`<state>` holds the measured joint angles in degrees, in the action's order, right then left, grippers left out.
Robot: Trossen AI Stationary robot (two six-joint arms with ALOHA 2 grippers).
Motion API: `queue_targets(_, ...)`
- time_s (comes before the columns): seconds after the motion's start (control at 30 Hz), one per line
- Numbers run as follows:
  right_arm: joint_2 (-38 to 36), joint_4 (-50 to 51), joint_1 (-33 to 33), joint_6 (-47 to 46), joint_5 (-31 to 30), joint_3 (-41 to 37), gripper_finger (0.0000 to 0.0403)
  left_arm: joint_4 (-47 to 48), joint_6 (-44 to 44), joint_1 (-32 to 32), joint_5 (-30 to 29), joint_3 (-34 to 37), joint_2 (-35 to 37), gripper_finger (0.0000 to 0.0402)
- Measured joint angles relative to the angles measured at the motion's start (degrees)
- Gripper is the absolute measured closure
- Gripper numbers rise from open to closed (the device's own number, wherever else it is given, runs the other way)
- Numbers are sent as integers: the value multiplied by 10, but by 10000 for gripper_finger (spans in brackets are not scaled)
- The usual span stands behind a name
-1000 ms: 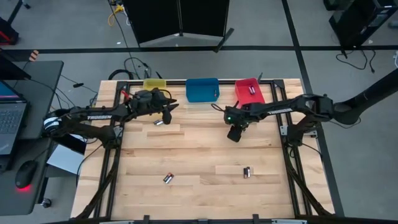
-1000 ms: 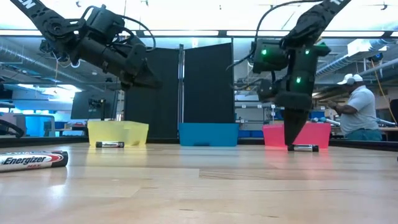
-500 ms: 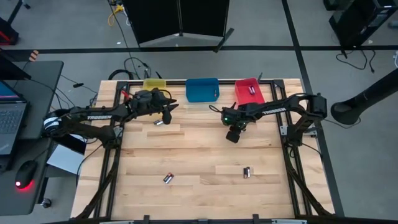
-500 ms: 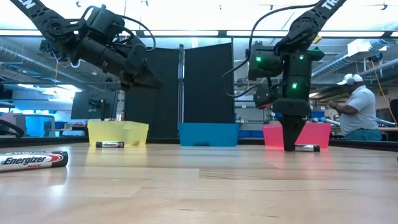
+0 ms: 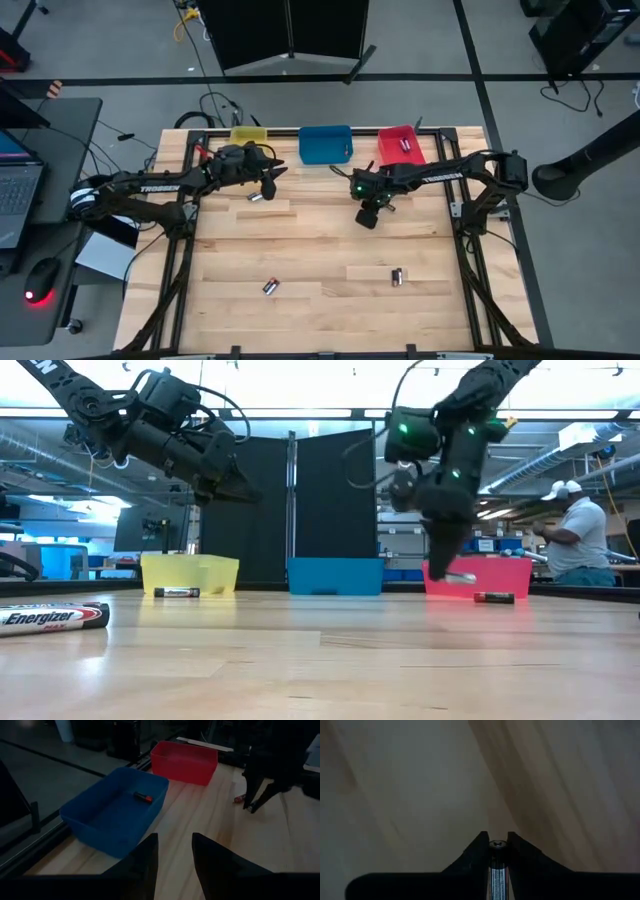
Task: Sort batteries
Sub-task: Put the silver battery into the pink bin
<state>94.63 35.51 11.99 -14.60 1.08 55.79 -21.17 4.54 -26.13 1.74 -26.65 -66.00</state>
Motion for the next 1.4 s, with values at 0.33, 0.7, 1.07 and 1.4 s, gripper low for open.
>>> queue_targets(0.33,0,80,45,29,-14,135,345,1,-1,6,0,0,0,275)
queue_targets(0.7,-1,149,224,58,-69,177,345,-12,-26,15,0,0,0,275)
queue_targets(1.07,-1,64,377,35,-71,120,345,-34,-26,16,0,0,0,275)
queue_targets(1.4,-1,-14,411,12,-59,31,345,-34,-27,16,0,0,0,275)
